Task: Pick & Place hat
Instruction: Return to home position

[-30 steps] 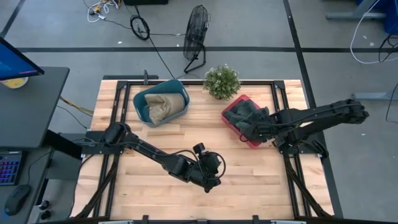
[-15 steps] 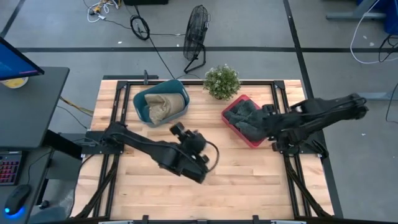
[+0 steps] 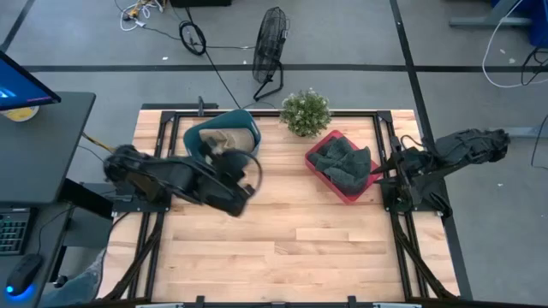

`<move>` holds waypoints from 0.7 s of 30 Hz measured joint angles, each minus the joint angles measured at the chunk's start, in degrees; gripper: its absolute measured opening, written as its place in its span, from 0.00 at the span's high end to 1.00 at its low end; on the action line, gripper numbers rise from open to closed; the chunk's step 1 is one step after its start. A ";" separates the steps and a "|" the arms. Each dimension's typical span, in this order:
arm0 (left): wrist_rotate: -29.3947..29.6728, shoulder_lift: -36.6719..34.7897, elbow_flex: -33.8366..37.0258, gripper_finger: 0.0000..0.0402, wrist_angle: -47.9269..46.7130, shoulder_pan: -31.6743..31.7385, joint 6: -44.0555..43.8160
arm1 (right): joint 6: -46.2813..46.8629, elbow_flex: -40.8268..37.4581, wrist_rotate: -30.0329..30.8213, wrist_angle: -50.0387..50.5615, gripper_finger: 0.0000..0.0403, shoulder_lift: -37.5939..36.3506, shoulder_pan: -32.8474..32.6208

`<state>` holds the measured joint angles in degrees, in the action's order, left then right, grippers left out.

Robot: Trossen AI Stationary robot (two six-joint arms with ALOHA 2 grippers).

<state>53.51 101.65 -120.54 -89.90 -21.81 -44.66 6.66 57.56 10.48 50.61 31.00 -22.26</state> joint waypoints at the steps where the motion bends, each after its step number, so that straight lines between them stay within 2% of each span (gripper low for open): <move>1: -0.33 -2.16 2.39 0.81 0.08 0.31 -0.15 | 0.75 -1.41 0.04 -1.19 0.71 -2.02 0.00; 5: -2.37 -11.40 14.53 0.84 0.94 1.80 -4.56 | 3.97 -7.18 0.07 -4.92 0.71 -8.38 0.02; 8: -2.42 -18.45 25.39 0.86 6.05 2.17 -3.94 | 5.48 -11.48 0.18 -9.08 0.71 -12.10 0.02; 16: -7.31 -33.01 52.95 0.93 36.46 2.15 8.60 | -1.58 -23.60 0.69 -23.66 0.71 -16.26 0.02; 21: -9.98 -39.31 61.30 0.99 48.60 2.52 15.80 | -2.63 -29.04 3.20 -29.92 0.71 -16.52 0.02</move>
<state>43.53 62.34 -59.23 -41.30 -19.29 -28.86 4.03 28.52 13.68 20.69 14.48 -22.24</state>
